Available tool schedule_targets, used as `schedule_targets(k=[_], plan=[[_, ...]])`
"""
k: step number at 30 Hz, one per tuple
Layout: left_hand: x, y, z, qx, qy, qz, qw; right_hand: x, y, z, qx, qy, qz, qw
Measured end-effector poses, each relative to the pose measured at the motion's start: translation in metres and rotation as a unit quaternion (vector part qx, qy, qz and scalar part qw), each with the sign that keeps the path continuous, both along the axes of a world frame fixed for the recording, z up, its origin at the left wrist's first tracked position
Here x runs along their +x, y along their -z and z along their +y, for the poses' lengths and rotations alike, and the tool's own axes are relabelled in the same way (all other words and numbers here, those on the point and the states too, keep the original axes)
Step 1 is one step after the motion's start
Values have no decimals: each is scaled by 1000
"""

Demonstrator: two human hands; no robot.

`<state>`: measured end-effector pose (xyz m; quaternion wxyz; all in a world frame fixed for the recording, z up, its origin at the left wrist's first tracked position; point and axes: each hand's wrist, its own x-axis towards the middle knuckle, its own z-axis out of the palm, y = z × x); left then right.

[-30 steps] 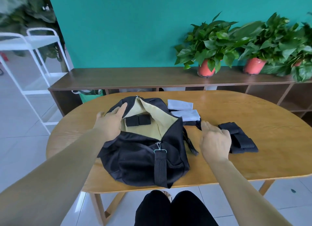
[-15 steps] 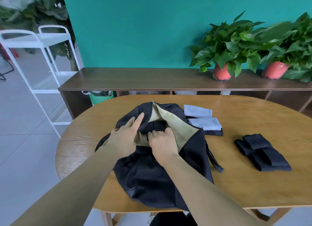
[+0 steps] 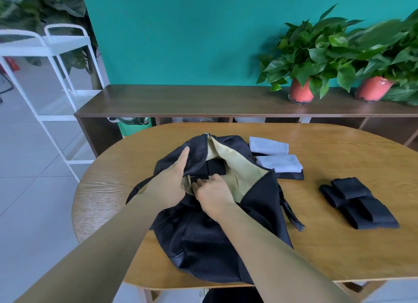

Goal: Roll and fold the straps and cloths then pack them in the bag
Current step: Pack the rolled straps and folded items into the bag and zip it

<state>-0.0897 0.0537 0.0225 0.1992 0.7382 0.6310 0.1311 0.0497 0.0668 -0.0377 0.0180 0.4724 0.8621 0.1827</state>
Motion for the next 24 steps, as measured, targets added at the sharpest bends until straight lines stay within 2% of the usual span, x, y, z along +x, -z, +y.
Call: schedule_targets(k=[6, 11, 14, 18, 20, 24], plan=[[2, -3, -5, 40, -11, 21, 999, 17, -29, -5, -32, 26, 65, 997], [17, -12, -14, 78, -14, 160, 984, 58, -52, -14, 28, 55, 95, 994], [30, -21, -21, 90, -19, 208, 974, 92, -55, -22, 97, 85, 93, 987], [48, -22, -25, 114, -17, 247, 962, 160, -54, -43, 157, 112, 146, 970], [60, -21, -26, 127, -10, 252, 959, 198, -52, -59, 147, 159, 154, 964], [82, -21, -30, 134, 5, 266, 954, 272, -24, -90, 84, 301, 107, 944]])
